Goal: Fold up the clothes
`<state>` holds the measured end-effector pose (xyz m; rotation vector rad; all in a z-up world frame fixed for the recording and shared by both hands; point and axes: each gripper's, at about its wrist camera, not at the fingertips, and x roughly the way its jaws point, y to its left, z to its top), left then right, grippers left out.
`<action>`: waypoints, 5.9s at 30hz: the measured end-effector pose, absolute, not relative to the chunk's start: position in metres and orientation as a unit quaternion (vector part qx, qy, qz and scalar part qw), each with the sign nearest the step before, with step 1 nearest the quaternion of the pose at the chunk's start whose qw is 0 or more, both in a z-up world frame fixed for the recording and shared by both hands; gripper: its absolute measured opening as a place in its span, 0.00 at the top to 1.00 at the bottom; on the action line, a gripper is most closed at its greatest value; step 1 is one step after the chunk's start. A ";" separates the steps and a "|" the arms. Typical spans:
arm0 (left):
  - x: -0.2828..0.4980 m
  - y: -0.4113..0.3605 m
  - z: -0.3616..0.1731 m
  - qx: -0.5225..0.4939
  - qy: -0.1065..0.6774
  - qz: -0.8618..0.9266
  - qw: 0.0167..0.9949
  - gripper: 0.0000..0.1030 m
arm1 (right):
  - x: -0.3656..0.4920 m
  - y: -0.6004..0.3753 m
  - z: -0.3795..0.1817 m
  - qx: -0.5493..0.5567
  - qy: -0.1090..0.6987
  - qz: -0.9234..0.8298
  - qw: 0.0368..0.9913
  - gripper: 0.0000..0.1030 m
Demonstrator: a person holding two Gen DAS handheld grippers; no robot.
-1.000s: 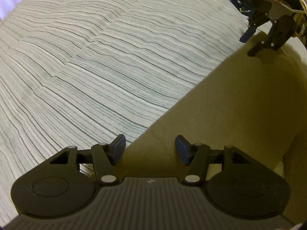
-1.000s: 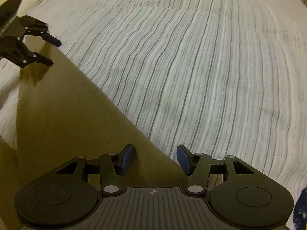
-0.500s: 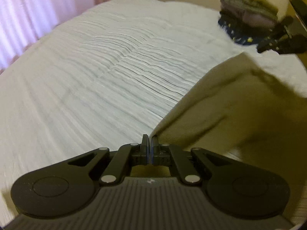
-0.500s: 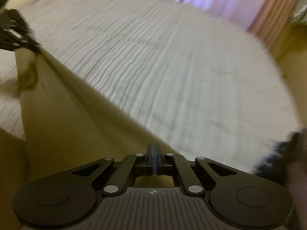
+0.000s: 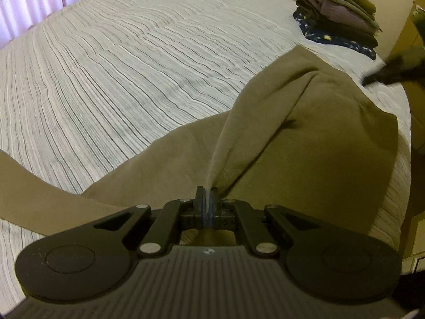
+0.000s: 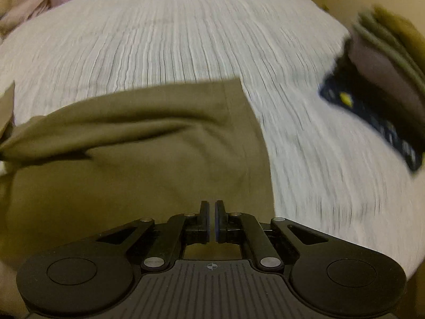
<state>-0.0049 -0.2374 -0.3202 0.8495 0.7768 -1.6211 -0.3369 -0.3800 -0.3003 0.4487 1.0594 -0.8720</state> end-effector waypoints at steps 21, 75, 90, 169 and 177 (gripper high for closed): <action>-0.006 -0.227 -0.333 0.321 0.347 -0.639 0.607 1.00 | -0.288 -0.622 -0.369 0.341 0.500 -0.200 0.771 0.70; 0.207 -0.297 -0.323 0.176 0.503 -0.362 0.765 0.56 | -0.483 -0.364 -0.344 0.636 0.154 -0.538 0.532 0.55; 0.306 -0.351 -0.380 0.190 0.531 -0.288 0.774 1.00 | -0.460 -0.365 -0.350 0.625 0.151 -0.579 0.502 0.55; 0.253 0.073 -0.311 -0.120 0.457 -0.252 0.844 1.00 | -0.507 -0.333 -0.317 0.605 0.126 -0.516 0.593 0.99; 0.236 0.086 -0.300 -0.122 0.437 -0.257 0.853 1.00 | -0.518 -0.333 -0.312 0.604 0.136 -0.497 0.608 0.99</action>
